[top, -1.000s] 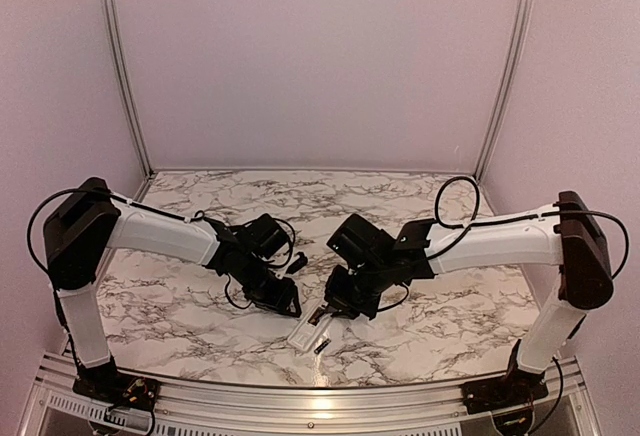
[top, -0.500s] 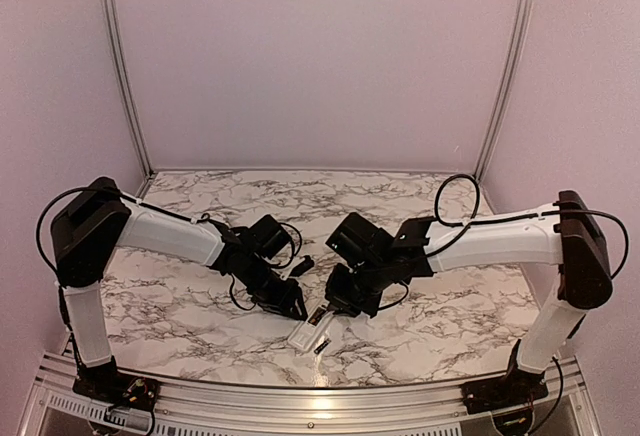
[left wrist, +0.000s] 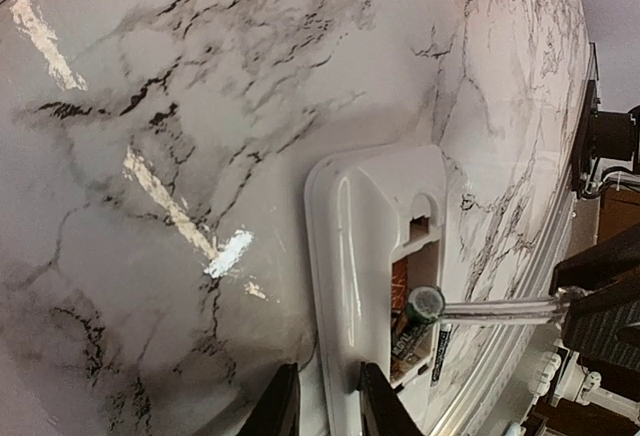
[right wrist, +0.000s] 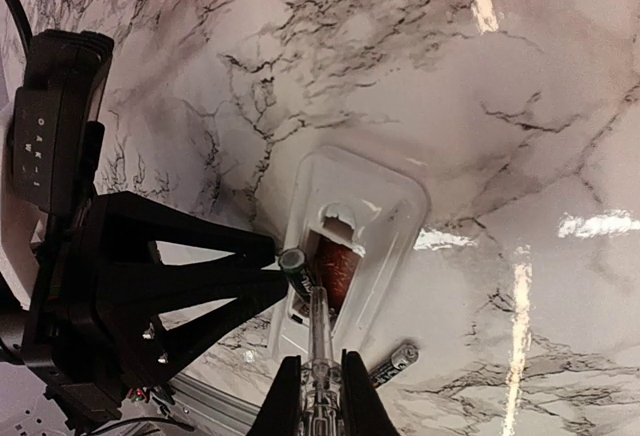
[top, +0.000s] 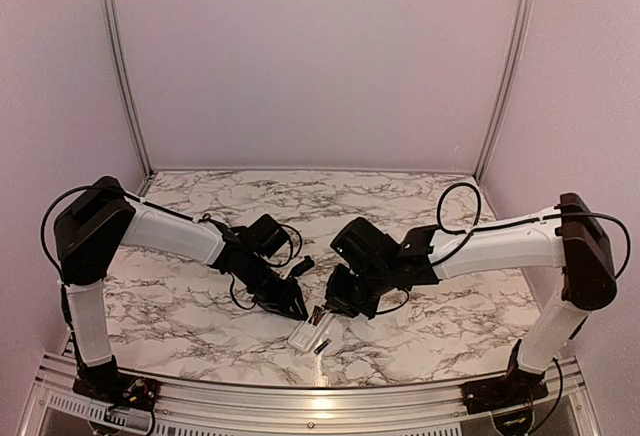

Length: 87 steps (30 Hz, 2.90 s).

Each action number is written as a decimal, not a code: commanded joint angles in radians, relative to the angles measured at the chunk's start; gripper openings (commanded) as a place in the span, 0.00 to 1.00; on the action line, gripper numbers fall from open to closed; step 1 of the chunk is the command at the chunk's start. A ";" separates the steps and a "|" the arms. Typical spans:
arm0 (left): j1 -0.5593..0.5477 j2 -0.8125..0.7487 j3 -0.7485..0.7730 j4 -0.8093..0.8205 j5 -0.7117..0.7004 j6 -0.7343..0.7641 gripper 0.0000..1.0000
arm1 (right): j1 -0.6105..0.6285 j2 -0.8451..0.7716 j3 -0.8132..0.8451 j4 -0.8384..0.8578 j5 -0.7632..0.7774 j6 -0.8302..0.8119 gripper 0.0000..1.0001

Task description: Unload the batteries from the remote control

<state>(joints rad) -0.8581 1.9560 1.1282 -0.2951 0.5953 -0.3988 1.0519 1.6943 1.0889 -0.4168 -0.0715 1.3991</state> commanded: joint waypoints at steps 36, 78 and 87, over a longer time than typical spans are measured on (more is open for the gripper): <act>-0.025 0.026 -0.022 0.001 0.021 0.029 0.21 | 0.073 0.060 0.154 -0.155 0.034 -0.087 0.00; -0.017 -0.127 0.034 -0.095 -0.140 0.195 0.39 | 0.107 0.004 0.255 -0.301 0.127 -0.131 0.00; -0.009 -0.310 0.022 -0.083 -0.265 0.281 0.61 | 0.106 -0.080 0.215 -0.323 0.169 -0.128 0.00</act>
<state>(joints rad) -0.8707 1.7302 1.1419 -0.3721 0.4126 -0.1799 1.1488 1.6588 1.3159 -0.7021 0.0360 1.2591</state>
